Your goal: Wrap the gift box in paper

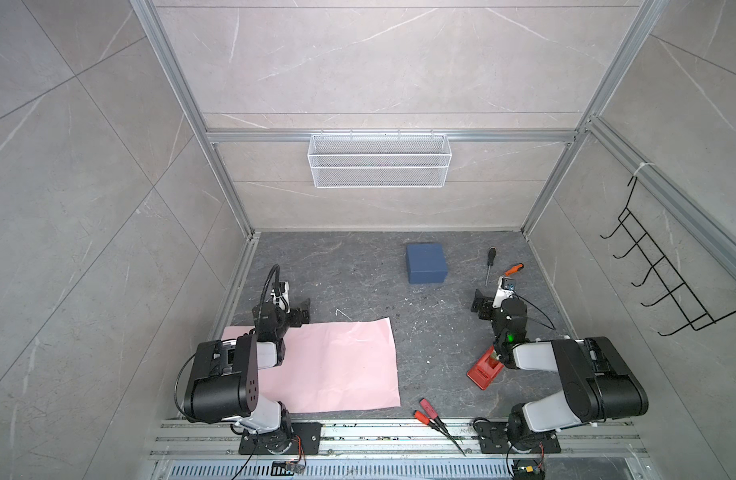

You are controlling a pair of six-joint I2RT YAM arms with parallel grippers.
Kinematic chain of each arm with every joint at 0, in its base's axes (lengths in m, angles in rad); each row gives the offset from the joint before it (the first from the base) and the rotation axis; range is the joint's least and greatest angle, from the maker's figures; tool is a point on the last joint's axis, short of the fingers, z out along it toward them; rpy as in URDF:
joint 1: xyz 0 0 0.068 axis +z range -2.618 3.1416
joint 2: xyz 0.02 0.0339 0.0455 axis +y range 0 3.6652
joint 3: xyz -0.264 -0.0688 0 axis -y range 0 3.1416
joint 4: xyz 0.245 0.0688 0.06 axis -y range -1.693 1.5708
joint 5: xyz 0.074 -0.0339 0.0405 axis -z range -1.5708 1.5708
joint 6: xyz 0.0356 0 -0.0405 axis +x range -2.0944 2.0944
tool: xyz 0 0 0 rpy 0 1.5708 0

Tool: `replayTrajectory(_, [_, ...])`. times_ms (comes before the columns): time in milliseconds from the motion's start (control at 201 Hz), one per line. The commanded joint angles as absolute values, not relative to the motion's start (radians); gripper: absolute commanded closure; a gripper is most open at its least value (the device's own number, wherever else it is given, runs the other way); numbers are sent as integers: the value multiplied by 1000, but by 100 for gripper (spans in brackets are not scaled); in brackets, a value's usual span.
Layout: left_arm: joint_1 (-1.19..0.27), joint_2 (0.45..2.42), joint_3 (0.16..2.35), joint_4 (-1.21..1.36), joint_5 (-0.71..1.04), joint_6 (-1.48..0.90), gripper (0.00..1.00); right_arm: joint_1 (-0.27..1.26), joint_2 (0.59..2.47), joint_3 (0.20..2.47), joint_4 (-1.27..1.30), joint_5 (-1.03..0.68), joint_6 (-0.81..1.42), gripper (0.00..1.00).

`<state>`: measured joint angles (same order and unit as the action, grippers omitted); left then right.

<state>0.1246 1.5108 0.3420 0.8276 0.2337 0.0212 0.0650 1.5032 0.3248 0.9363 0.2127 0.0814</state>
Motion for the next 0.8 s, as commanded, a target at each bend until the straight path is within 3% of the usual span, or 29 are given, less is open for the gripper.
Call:
replayTrajectory(0, [140,1442,418,732,225,-11,0,66,1439,346,853,223,75,0])
replayTrajectory(174, [143,1366,738,98,232,12,0,71,1208,444,472,195,123,0])
replayTrajectory(383, [143,1330,1061,-480,247,-41,0,82,1147,722,-143,-72,329,3])
replayTrajectory(503, [165,1258,1009,-485,310,-2,0,137,1144,766,-273,-184,469,9])
replayTrajectory(657, [294,1194,892,-402,416,-24,0,334,1148,751,-235,-191,580,13])
replayTrajectory(717, [325,1178,860,-373,429,-33,0,401,1175,750,-198,-207,606,20])
replayTrajectory(792, [333,1171,834,-353,438,-30,0,484,1221,753,-153,-204,637,22])
